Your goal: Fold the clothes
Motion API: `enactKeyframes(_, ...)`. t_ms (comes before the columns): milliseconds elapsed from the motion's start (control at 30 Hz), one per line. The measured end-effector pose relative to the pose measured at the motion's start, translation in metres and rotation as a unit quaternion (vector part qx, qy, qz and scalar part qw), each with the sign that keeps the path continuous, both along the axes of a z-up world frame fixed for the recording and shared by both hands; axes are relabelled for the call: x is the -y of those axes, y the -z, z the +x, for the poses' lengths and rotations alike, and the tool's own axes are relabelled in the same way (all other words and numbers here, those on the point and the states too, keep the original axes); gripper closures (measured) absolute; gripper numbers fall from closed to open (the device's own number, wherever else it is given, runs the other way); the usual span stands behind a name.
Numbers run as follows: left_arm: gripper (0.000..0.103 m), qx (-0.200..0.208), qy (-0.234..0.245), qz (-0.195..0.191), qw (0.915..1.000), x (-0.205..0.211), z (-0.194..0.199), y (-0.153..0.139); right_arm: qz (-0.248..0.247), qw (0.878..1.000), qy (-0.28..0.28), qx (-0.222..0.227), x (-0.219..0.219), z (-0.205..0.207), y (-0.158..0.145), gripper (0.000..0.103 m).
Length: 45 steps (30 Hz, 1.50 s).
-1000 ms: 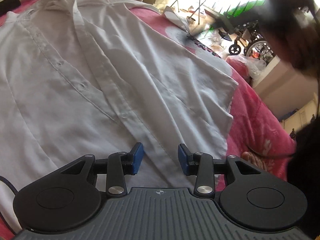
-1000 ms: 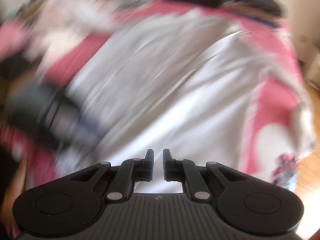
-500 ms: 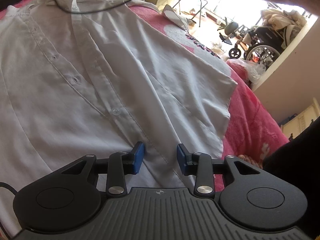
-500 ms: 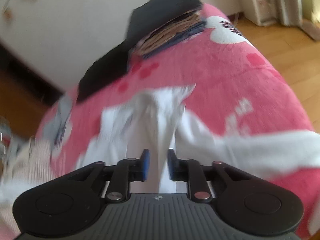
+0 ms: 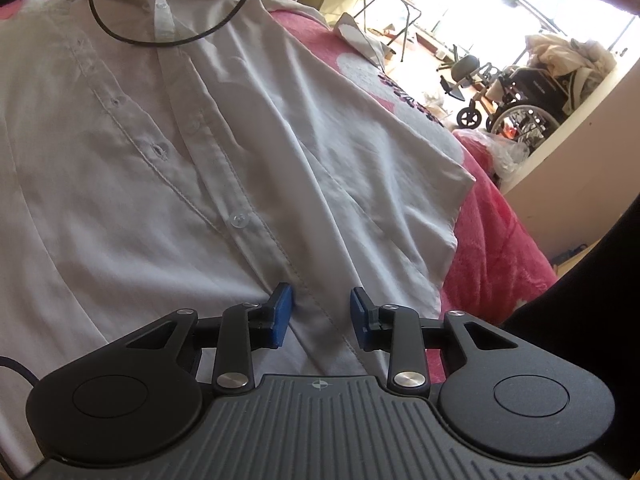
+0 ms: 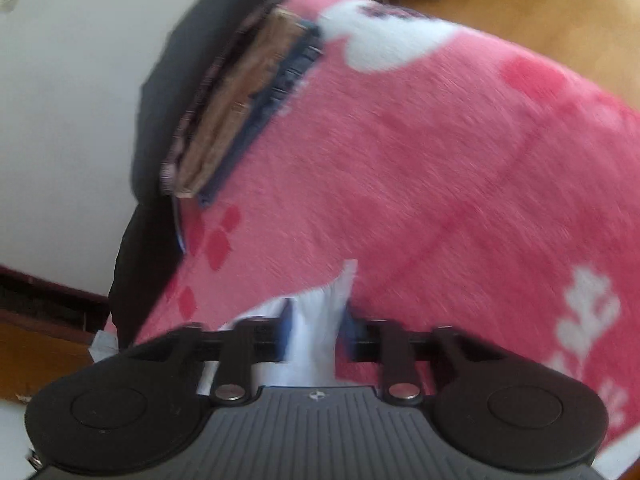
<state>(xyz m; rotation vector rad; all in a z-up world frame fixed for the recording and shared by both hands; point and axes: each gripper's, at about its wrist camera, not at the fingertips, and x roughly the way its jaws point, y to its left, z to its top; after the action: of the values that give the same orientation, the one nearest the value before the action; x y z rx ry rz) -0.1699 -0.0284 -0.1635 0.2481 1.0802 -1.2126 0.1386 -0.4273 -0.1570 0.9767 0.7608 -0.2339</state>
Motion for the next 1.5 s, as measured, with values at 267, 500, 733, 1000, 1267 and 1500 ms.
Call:
enactKeyframes(267,0.075,-0.026,-0.009,-0.013,0.9995,-0.002,0.007,0.002,-0.194,0.965,-0.135,0.111,-0.071,0.002,-0.063,0.102)
enactKeyframes(500,0.075,-0.026,-0.008,-0.023,0.9993,-0.001,0.006,0.003,-0.359,0.868,-0.328,0.102,-0.174,0.021,-0.055,0.102)
enactKeyframes(733,0.075,-0.031,-0.012,-0.026,0.9991,-0.002,0.007,0.005,-0.362,0.831,-0.415,0.077,-0.208,0.022,-0.024,0.084)
enactKeyframes(1000,0.075,-0.038,-0.014,-0.019,0.9990,0.001,0.008,0.004,-0.173,0.959,-0.200,0.100,-0.097,0.058,-0.052,0.066)
enactKeyframes(1267,0.075,-0.035,-0.017,-0.010,0.9992,0.004,0.006,0.004,0.086,0.990,-0.096,-0.048,-0.035,0.096,0.016,0.065)
enactKeyframes(1500,0.075,-0.032,-0.019,-0.001,0.9993,0.007,0.005,0.004,0.058,0.986,-0.140,-0.063,-0.053,0.118,0.016,0.071)
